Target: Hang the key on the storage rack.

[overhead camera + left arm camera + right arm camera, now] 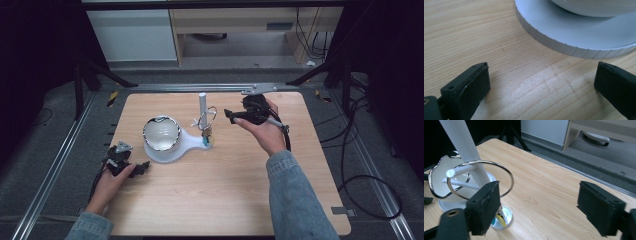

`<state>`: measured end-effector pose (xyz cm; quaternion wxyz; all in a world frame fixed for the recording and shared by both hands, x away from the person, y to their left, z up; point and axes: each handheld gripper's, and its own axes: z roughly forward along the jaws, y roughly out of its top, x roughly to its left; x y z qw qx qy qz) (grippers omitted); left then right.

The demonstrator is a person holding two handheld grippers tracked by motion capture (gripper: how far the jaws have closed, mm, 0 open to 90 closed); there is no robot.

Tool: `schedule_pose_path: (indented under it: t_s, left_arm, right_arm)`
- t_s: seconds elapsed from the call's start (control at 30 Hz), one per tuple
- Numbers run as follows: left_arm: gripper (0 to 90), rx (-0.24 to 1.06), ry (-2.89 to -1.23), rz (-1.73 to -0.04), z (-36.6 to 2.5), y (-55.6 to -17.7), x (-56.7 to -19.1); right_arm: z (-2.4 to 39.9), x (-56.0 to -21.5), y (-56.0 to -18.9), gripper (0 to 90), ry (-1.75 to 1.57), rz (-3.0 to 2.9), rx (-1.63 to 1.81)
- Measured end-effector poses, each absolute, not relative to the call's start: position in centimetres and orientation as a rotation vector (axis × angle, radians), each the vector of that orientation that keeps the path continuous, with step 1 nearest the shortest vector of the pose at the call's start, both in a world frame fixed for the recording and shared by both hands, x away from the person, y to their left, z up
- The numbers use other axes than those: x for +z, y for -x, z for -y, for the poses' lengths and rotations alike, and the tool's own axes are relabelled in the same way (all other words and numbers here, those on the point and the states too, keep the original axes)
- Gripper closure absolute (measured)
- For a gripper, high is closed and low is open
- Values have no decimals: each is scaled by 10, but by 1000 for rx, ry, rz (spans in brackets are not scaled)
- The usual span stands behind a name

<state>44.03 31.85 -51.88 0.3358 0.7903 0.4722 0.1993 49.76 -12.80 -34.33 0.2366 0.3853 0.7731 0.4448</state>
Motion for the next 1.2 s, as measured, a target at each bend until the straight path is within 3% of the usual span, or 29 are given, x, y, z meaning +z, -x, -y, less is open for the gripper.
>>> schedule_pose_path:
  t_s: [0.17, 0.6, 1.2]
  left_arm:
    - [0, 520, -2063, -1232, -318, -440, -519]
    - [0, 520, -2062, -1231, -318, -440, -519]
    - [0, 520, -2062, -1231, -318, -440, -519]
  right_arm:
    - [133, -348, -495, 71, -1068, -2138, 1172]
    - [174, -380, -479, 88, -1138, -2107, 1102]
    - [232, -457, -454, 96, -1260, -2182, 899]
